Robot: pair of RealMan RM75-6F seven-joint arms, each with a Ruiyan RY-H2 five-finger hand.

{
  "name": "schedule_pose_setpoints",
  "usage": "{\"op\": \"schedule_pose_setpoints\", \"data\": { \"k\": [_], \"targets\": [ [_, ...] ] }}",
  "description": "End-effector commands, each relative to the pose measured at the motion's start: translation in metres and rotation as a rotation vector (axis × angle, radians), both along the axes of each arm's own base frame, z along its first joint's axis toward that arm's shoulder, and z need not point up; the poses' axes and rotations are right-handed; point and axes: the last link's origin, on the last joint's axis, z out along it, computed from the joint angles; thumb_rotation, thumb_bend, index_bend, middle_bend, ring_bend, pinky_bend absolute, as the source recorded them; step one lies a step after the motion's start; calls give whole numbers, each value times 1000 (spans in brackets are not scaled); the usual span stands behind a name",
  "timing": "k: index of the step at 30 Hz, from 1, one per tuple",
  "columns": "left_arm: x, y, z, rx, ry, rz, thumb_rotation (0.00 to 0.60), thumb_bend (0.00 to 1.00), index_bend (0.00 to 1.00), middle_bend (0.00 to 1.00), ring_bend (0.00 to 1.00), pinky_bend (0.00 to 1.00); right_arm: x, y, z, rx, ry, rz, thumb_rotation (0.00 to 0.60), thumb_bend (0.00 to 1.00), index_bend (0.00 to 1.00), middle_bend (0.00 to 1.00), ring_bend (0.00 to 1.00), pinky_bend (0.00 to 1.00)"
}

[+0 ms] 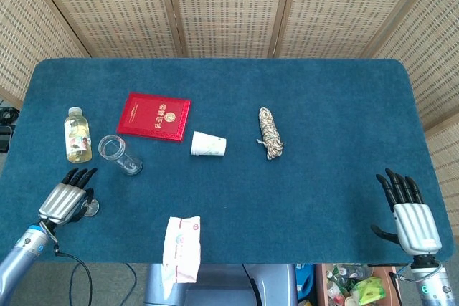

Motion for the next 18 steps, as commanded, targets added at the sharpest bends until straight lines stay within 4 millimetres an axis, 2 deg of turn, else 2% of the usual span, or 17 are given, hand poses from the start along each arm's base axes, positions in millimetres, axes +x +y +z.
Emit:
{"op": "schedule_pose_setpoints", "data": {
  "k": [1, 18],
  "targets": [
    [0, 0, -1, 0, 1, 1, 600, 411, 525, 0, 0, 0, 0, 0, 0, 1, 0, 0, 600, 0, 3, 0, 0, 0],
    [0, 1, -6, 0, -3, 2, 600, 413, 561, 0, 0, 0, 0, 0, 0, 3, 0, 2, 600, 0, 3, 0, 0, 0]
  ]
}}
